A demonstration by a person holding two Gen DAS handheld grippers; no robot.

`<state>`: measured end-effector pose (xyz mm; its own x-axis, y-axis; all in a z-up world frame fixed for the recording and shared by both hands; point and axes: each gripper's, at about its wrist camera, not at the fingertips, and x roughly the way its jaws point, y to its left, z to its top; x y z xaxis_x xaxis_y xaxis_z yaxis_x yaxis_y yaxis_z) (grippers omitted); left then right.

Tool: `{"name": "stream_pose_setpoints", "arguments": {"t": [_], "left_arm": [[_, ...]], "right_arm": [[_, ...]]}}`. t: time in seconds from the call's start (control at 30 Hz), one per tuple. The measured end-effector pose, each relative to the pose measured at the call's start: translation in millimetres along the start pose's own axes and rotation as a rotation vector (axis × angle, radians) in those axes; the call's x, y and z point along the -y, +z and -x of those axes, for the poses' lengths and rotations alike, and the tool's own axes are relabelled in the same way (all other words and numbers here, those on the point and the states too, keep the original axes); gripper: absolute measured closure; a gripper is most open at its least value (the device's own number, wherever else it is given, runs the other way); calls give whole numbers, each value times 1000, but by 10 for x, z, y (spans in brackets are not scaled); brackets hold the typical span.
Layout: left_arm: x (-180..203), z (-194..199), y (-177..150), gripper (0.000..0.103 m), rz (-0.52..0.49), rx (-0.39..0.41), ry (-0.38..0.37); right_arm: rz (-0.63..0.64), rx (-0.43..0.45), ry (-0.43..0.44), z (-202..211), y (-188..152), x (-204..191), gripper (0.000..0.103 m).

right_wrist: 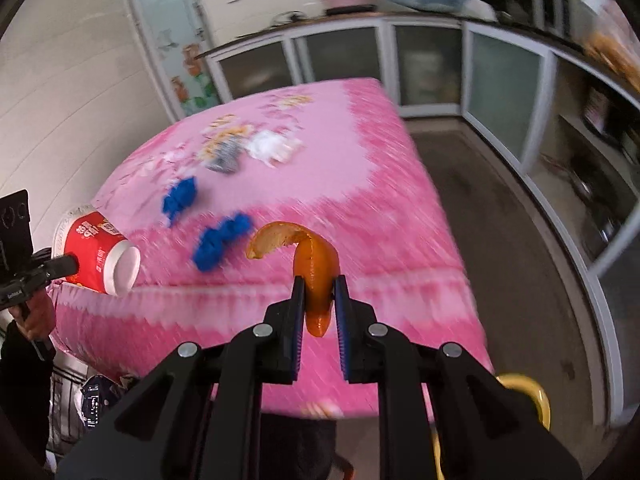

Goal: Collect trash
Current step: 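Carry red cup and orange peel over the yellow bin and open both tools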

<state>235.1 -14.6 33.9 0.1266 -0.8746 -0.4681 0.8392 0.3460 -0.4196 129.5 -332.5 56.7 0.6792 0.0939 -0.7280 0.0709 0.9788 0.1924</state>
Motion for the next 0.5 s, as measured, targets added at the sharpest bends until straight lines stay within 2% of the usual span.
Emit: {"name": "stream_pose_setpoints", "arguments": {"t": [0.17, 0.4, 0.5], "left_arm": [[349, -647, 84, 100, -60, -75, -104], [988, -1785, 175, 100, -150, -213, -253], [1280, -2267, 148, 100, -181, -277, -310]], "right_arm": [[-97, 9, -80, 364, -413, 508, 89], [-229, 26, -204, 781, -944, 1218, 89], [-282, 19, -229, 876, -1144, 1473, 89]]}}
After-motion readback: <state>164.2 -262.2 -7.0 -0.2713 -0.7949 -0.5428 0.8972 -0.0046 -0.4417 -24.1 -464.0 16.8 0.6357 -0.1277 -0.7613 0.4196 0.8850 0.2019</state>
